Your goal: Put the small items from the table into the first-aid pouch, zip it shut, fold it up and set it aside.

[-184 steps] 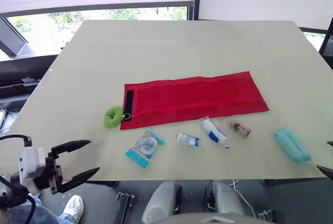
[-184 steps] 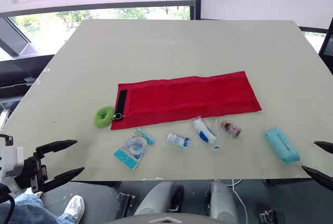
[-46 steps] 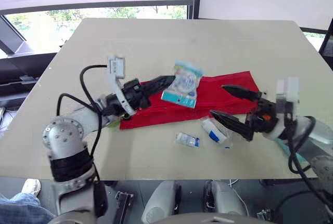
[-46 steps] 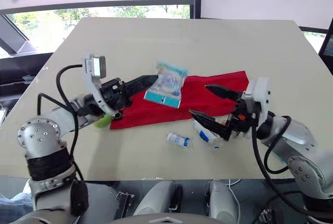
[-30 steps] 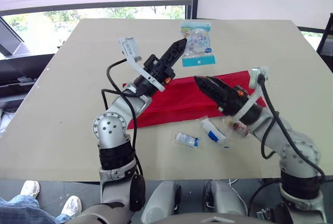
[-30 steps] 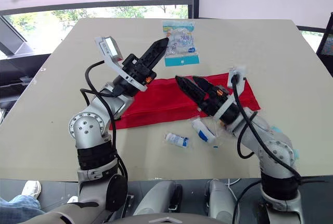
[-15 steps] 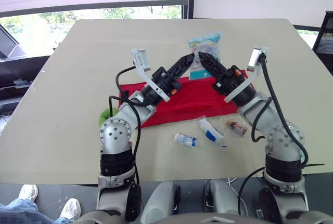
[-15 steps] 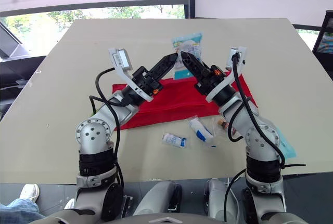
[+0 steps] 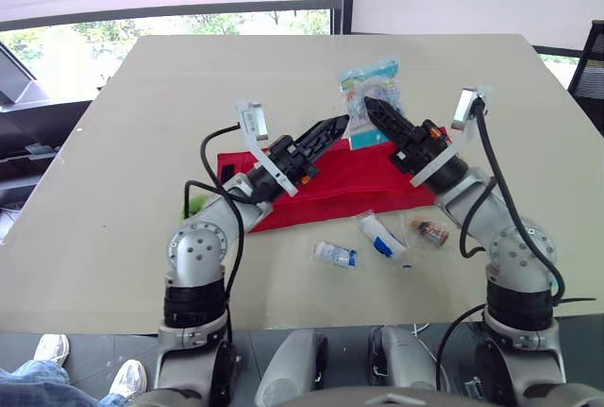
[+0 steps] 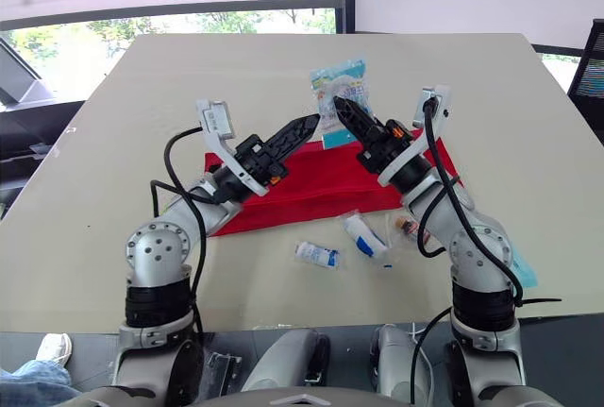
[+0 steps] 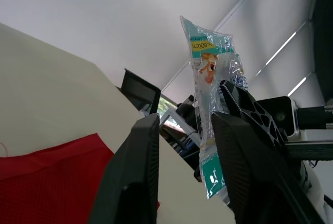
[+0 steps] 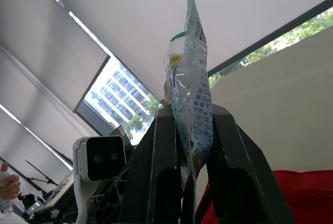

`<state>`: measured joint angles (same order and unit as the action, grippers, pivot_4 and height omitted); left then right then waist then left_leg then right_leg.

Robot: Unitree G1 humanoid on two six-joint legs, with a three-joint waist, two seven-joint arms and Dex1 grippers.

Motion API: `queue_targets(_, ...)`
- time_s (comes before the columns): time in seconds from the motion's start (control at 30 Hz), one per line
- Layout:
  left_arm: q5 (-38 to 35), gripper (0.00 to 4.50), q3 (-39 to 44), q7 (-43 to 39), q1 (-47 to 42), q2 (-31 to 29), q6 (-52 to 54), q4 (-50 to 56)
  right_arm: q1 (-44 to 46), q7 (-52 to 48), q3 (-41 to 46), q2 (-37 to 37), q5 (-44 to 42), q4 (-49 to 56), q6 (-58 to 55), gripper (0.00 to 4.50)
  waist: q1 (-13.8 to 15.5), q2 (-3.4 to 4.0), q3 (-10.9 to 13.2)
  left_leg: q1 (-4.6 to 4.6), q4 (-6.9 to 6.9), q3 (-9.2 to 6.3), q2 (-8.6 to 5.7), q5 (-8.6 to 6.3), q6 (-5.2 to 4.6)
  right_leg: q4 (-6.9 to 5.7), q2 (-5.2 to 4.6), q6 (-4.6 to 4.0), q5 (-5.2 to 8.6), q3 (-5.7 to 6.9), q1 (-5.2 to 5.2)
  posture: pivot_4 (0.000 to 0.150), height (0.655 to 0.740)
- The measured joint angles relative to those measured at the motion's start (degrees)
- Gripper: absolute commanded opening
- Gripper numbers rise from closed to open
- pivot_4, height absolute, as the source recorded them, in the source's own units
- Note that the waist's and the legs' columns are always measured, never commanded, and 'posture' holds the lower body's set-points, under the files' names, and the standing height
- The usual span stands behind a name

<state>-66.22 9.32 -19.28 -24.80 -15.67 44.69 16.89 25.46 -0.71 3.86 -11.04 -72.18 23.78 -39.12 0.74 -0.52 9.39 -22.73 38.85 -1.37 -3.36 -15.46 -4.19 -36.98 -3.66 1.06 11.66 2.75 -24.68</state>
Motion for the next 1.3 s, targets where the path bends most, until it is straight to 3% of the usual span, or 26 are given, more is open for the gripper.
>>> queue_targets(0.1,1.39,4.23,0.22,-2.5,0.16,-2.66,-0.06,-0.26,-0.69,-1.41,0.45,-2.07,-0.25,0.0,-0.97,0.11,0.03,0.0,0.0,0.0,0.0,0.0,0.0,0.0,0.0,0.01,-0.01,0.0,0.0,0.0,0.0,0.15,0.7395)
queue_targets(0.13,1.48,4.48,0.4,-3.41,0.29,-3.62,-0.05,-0.39,-1.11,-2.18,0.6,-3.24,-0.33,0.02,-1.43,0.11,0.03,0.0,0.0,0.0,-0.01,0.0,0.0,0.0,0.0,0.02,-0.01,0.0,0.0,0.0,0.0,0.15,0.7395)
queue_targets(0.47,-3.36,4.48,1.32,-15.11,0.35,-11.75,6.08,-0.57,-3.95,-11.48,0.53,-11.68,-2.25,1.77,-6.97,0.11,-0.02,0.0,0.01,-0.01,-0.04,0.0,0.03,-0.02,-0.03,0.06,-0.04,0.01,0.01,0.0,0.0,0.15,0.7395)
queue_targets(0.7,-1.2,4.48,0.1,-20.54,0.34,-14.16,7.31,-0.72,-4.46,-16.83,0.43,-14.64,-3.19,3.8,-8.42,0.11,0.02,-0.01,0.02,-0.01,-0.04,0.0,0.04,-0.02,-0.04,0.08,-0.08,0.01,0.01,0.0,0.0,0.15,0.7395)
queue_targets(0.8,0.95,4.48,0.37,-23.18,1.55,-18.39,7.22,-0.68,-6.6,-18.68,0.59,-17.82,-2.45,4.41,-9.24,0.11,0.01,-0.01,0.02,-0.01,-0.12,0.0,0.05,-0.02,-0.03,0.14,-0.09,0.01,0.02,0.0,0.0,0.15,0.7395)
queue_targets(0.9,6.18,4.48,0.67,-27.41,5.31,-24.84,4.98,-0.89,-10.44,-21.74,1.29,-22.77,-0.82,5.36,-9.8,0.11,-0.02,0.0,0.04,-0.01,-0.26,0.03,0.07,-0.02,-0.03,0.22,-0.09,-0.01,0.03,-0.02,-0.04,0.15,0.7395)
queue_targets(0.97,16.14,4.48,0.95,-31.62,7.27,-31.7,-1.78,-5.11,-14.15,-24.81,3.38,-26.64,0.81,5.55,-9.9,0.11,0.09,0.01,0.05,-0.01,-0.31,0.03,0.1,-0.05,-0.08,0.23,-0.1,-0.03,0.03,-0.01,-0.06,0.15,0.7395)
queue_targets(1.13,30.33,4.48,0.17,-37.72,9.82,-37.0,-16.14,-11.8,-17.92,-29.08,7.43,-30.41,2.46,8.0,-8.58,0.11,0.25,0.02,0.07,-0.02,-0.42,0.04,0.12,-0.17,-0.26,0.31,-0.29,-0.23,0.16,0.08,-0.07,0.15,0.7395)
queue_targets(1.3,42.63,4.48,-1.43,-41.04,12.77,-37.48,-32.0,-18.01,-20.98,-34.05,12.36,-31.99,4.9,9.6,-5.01,0.11,0.42,0.01,0.08,-0.1,-0.44,0.03,0.12,-0.21,-0.33,0.44,-0.38,-0.22,0.14,0.16,-0.07,0.15,0.7395)
